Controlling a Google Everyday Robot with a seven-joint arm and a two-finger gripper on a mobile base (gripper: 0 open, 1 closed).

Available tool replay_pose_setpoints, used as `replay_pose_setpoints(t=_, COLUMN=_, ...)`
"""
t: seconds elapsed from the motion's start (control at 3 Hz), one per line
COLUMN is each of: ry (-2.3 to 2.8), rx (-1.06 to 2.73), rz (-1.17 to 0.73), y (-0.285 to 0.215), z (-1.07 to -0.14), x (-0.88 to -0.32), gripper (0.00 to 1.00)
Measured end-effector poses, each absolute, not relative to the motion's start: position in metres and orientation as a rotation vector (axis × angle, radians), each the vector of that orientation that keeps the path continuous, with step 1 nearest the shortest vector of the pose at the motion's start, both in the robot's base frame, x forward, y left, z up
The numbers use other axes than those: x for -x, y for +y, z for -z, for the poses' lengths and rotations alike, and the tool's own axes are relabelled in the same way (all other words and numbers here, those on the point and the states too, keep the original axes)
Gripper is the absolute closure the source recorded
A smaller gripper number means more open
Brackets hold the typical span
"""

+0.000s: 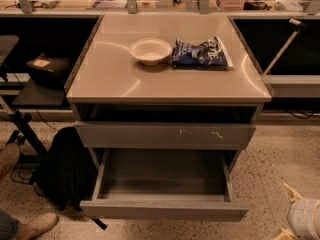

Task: Close middle drawer

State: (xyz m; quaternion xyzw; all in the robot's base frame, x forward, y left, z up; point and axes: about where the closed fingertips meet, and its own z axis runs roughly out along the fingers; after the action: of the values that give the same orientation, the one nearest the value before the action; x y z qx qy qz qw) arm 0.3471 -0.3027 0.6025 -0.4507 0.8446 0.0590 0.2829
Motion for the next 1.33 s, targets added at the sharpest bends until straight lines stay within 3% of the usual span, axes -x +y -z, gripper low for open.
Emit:
replay_pose_setpoints(t=0.33, ry=2.231, rx=1.208, rz=-0.161, y=-0.292, z=-0.599, x=-0.342, gripper=0.0)
replay_pose_setpoints(t=1.33, ry=1.932, rx=1.244, rz=-0.652, y=-0.164, z=-0.508, x=-0.268, gripper=0.0)
